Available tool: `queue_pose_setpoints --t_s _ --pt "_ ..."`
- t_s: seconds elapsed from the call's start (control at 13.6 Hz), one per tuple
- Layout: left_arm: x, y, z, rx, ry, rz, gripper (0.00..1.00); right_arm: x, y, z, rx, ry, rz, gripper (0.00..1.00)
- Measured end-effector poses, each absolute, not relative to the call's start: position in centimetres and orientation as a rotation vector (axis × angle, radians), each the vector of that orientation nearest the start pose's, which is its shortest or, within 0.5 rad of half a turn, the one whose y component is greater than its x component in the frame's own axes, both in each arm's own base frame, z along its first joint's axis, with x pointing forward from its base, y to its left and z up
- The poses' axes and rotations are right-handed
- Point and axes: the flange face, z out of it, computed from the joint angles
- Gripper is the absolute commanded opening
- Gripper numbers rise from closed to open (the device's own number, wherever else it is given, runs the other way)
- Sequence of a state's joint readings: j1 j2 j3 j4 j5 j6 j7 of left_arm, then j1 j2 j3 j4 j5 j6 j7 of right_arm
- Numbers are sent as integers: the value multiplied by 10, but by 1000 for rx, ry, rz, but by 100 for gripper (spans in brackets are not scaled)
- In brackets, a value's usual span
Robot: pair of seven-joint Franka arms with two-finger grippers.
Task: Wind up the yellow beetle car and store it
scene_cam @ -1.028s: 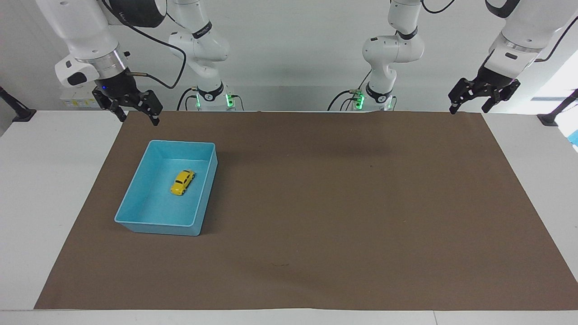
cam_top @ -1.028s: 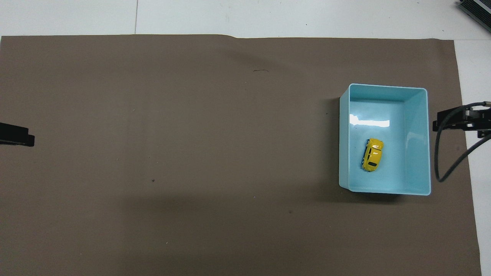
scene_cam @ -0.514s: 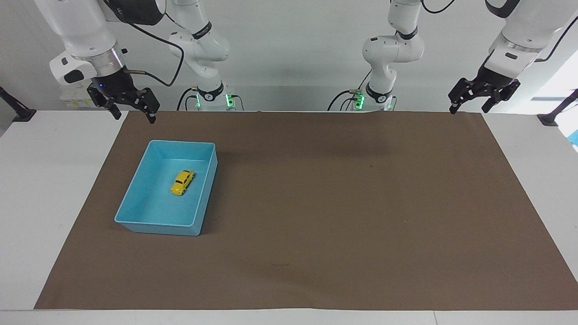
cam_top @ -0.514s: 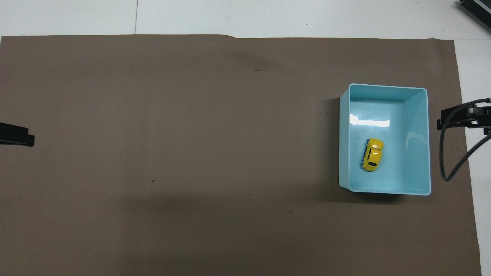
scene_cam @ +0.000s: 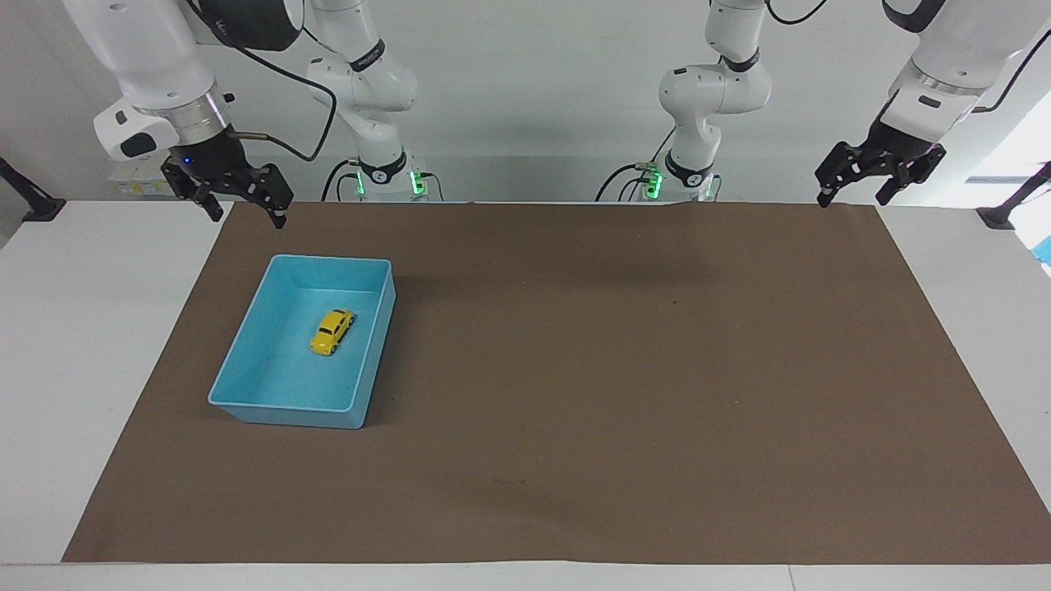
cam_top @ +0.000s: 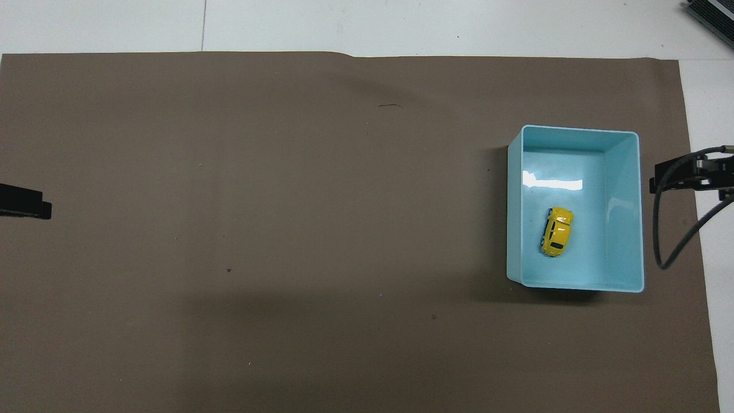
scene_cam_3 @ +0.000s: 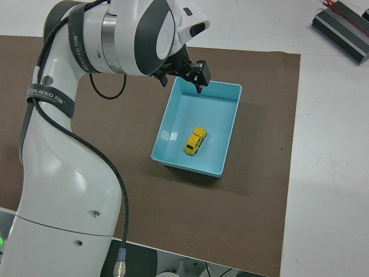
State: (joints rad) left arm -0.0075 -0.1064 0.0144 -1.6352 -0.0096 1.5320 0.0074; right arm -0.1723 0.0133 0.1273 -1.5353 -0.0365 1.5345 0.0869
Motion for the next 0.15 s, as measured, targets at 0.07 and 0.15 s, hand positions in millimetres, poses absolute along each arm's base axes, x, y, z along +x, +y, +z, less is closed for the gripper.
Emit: queue_pose_setpoints --t_s 0.07,0.15 --pt "517 3 648 -3153 2 -5 100 554 -29 631 -3170 211 21 100" --pt "517 3 648 -3153 2 -5 100 554 -29 631 -3170 211 21 100"
